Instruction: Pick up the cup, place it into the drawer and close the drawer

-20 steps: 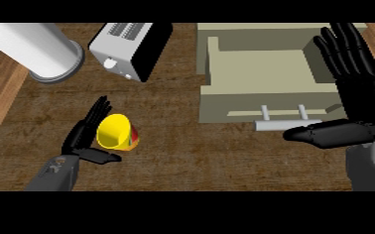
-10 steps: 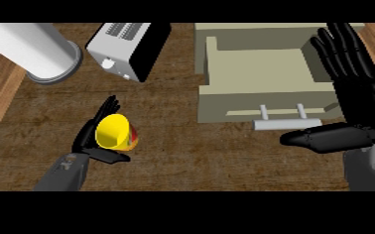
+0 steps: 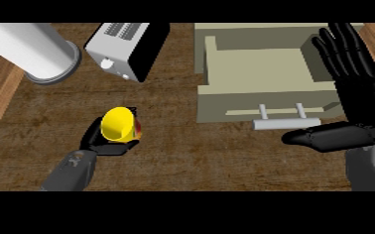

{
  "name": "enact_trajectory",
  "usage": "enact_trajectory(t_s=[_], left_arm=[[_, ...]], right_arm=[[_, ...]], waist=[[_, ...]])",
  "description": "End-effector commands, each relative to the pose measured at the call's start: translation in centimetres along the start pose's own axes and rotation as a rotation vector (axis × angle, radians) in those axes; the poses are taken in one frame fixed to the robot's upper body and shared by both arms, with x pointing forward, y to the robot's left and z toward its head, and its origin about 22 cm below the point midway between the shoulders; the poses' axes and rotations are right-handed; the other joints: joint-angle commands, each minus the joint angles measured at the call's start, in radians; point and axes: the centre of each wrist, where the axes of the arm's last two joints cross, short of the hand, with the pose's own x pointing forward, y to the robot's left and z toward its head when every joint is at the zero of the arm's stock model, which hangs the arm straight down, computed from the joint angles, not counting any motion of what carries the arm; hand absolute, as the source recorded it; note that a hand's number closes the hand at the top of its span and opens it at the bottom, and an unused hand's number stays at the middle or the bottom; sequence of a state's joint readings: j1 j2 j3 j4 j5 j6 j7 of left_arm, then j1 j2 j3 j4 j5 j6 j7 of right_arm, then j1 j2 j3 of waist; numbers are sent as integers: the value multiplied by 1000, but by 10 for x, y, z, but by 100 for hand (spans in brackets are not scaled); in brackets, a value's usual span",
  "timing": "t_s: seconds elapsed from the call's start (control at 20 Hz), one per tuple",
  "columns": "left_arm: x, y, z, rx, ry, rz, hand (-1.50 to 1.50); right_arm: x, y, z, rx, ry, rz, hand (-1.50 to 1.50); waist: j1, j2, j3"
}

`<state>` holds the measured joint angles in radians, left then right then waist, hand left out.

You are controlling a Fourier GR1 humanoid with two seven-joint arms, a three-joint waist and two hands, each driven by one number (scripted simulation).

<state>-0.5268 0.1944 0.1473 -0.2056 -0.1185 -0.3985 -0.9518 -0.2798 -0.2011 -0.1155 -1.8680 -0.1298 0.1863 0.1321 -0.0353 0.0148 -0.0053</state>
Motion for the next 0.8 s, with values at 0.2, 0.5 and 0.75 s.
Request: enact_trajectory(t_s=[0.2, 0.5, 0.75], left_arm=[[-1, -10, -3, 85, -320, -167, 150], [-2, 1, 10, 562, -306, -281, 150], [17, 0, -23, 470, -504, -38, 150]], right_arm=[[2, -3, -8, -12, 0, 17, -150], [-10, -12, 1, -20, 19, 17, -150], [6, -8, 12, -8, 9, 3, -150]], waist=[[11, 0, 0], [37, -5, 3], [13, -10, 2]])
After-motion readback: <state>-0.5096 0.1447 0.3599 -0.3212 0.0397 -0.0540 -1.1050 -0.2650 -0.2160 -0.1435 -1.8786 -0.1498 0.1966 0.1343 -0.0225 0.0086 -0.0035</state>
